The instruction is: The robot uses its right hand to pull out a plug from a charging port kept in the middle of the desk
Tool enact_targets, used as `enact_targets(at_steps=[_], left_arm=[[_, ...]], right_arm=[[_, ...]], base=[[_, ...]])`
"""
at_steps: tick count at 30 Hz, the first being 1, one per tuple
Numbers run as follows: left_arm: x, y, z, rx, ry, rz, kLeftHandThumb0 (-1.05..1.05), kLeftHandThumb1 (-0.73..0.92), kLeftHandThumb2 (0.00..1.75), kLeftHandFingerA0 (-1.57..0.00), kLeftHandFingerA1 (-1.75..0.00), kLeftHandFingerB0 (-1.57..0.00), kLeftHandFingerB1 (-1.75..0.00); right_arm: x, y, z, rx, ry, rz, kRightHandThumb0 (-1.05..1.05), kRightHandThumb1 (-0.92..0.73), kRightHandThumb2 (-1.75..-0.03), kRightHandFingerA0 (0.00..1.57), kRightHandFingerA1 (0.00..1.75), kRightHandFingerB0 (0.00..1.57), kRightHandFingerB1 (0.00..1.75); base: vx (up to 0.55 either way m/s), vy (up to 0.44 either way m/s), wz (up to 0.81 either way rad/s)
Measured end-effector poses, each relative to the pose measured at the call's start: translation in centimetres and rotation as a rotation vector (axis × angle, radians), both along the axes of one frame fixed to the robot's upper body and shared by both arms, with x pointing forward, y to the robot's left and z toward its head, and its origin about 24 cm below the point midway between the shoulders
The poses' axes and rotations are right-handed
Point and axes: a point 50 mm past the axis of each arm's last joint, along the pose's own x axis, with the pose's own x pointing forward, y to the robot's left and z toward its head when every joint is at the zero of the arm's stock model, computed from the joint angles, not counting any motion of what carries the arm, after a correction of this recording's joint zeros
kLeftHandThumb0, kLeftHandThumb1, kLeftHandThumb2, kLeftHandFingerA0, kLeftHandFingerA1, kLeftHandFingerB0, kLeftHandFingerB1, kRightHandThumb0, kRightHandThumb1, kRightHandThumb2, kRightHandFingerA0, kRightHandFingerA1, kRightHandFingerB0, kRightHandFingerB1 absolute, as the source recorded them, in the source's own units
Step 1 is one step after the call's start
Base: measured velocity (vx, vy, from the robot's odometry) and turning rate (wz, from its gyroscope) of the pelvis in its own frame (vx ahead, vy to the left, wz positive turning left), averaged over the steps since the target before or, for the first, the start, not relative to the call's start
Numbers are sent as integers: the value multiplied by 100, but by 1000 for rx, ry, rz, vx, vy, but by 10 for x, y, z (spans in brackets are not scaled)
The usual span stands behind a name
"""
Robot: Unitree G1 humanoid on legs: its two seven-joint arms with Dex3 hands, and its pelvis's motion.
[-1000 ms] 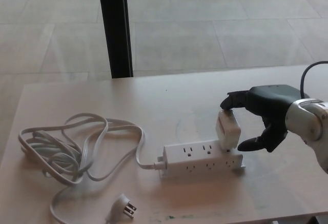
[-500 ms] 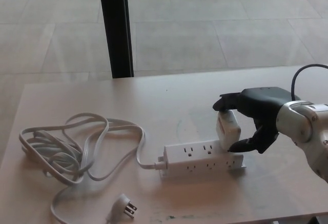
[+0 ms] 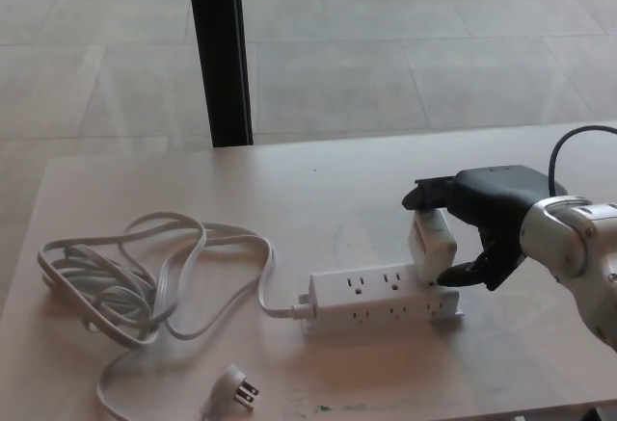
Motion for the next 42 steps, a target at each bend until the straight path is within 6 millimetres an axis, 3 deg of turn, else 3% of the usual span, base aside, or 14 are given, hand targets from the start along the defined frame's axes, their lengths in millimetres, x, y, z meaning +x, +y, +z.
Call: enact_targets(at_steps=[2, 3, 5, 7, 8, 17, 19, 20, 21, 23, 31, 32, 34, 42], left_arm=[[0, 0, 0, -2, -2, 4, -75, 74, 62, -64, -54, -45, -40], [0, 0, 0, -2, -2, 4, -72, 60, 101, -59, -65, -40, -54], [0, 0, 0, -1, -5, 1, -74, 76, 63, -65, -57, -48, -45], [0, 0, 0, 1, -7, -2, -70, 61, 100, -62, -68, -48, -60], [0, 0, 0, 2, -8, -3, -73, 79, 64, -66, -58, -49, -45], [-1, -1, -1, -1, -10, -2, -75, 84, 66, -68, -56, -47, -41], [-2, -2, -3, -5, -7, 0, -77, 87, 67, -67, -57, -46, -41], [-2, -3, -3, -7, -7, -1, -81, 75, 110, -64, -66, -40, -54], [-3, -3, -4, -7, -8, -2, -77, 88, 67, -69, -56, -45, -40], [-3, -4, -4, -8, -12, -4, -83, 70, 87, -69, -64, -43, -49], [-3, -5, -5, -9, -22, -4, -82, 90, 67, -70, -56, -47, -41], [-3, -5, -5, -10, -23, -3, -86, 78, 114, -68, -67, -42, -54], [-4, -5, -5, -10, -23, -2, -81, 92, 67, -73, -59, -48, -42], [-8, -5, -6, -12, -20, 8, -82, 92, 70, -73, -56, -47, -40]], right_arm=[[0, -1, -1, -9, -4, -3, -45, -57, -59, 78, 127, 42, 38], [0, -1, -1, -12, -6, -4, -38, -56, -57, 81, 124, 46, 40], [1, -2, -2, -16, -12, -7, -34, -56, -57, 83, 121, 49, 40], [1, -3, -3, -14, -20, -5, -32, -58, -59, 82, 134, 52, 41], [0, -3, -4, -11, -24, -3, -30, -59, -59, 83, 135, 58, 44], [-4, 3, -9, 37, -72, 30, -35, -59, -63, 85, 161, 90, 67], [-5, 5, -10, 41, -76, 36, -19, -55, -88, 86, 170, 88, 96], [-6, 6, -10, 43, -80, 38, -17, -53, -92, 87, 173, 86, 114], [-6, 7, -10, 43, -83, 39, -20, -50, -96, 85, 175, 83, 129], [-7, 7, -10, 43, -95, 40, -24, -48, -93, 88, 175, 80, 147], [-9, 10, -11, 7, -120, 41, -29, -56, -83, 87, 173, 84, 93], [-9, 10, -11, 3, -121, 40, -31, -56, -81, 88, 165, 86, 69], [-9, 10, -12, -3, -122, 37, -31, -56, -78, 89, 167, 88, 87], [-12, 7, -13, 12, -129, 18, -29, -59, -73, 88, 168, 84, 92]], base=[[0, 0, 0], [0, 0, 0], [0, 0, 0], [0, 0, 0], [0, 0, 0], [0, 0, 0], [0, 0, 0], [0, 0, 0], [0, 0, 0], [0, 0, 0], [0, 0, 0], [0, 0, 0], [0, 0, 0], [0, 0, 0]])
